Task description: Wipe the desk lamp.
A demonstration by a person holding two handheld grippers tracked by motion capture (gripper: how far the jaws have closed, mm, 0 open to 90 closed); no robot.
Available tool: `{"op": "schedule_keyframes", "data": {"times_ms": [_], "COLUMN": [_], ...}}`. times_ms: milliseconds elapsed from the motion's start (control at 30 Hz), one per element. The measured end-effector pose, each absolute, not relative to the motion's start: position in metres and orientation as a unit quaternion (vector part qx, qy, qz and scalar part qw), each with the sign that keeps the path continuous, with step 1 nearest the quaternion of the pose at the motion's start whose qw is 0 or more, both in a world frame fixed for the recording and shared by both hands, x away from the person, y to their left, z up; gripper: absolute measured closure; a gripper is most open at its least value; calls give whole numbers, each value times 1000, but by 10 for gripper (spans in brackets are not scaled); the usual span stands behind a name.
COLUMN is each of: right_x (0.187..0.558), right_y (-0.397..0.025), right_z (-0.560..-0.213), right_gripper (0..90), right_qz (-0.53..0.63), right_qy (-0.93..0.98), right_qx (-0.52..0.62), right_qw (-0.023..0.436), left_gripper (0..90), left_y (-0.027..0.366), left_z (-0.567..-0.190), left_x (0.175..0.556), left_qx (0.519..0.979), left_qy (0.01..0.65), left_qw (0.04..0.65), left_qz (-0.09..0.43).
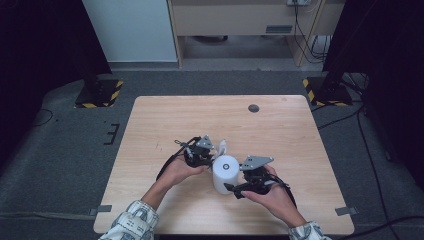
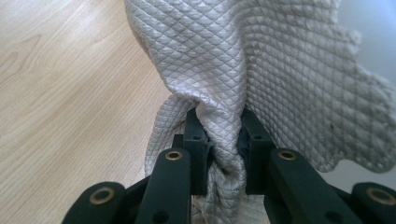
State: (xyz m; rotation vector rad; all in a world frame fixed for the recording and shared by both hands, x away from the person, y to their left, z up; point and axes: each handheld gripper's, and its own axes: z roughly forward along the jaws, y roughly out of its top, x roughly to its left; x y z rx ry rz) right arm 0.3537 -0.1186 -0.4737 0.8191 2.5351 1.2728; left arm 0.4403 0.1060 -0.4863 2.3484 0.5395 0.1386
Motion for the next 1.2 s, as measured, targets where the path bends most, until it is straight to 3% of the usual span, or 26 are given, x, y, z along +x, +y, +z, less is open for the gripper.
{"op": "schedule_keyframes", "data": {"times_ms": [167, 467, 700, 967, 1200], "right_x": [354, 354, 354, 354, 353], "right_y": [-119, -119, -119, -118, -118], "right_z": [-474, -474, -474, -474, -473], "right_gripper": [159, 160, 160, 161, 161], "right_qz": [429, 429, 428, 429, 427], "right_qy": [855, 855, 855, 855, 856], "right_qx": [276, 275, 276, 275, 275], "right_qw": [95, 95, 96, 96, 97], "left_gripper": [759, 760, 760, 760, 760], "left_y": [100, 102, 96, 103, 97], "left_z": [-492, -476, -489, -479, -492], "left_x": [439, 445, 444, 444, 443], "left_qx": [923, 910, 924, 912, 925], "left_qy": [194, 195, 186, 192, 191], "left_qw": [325, 360, 327, 356, 324], "left_qz": [67, 61, 63, 59, 58]}}
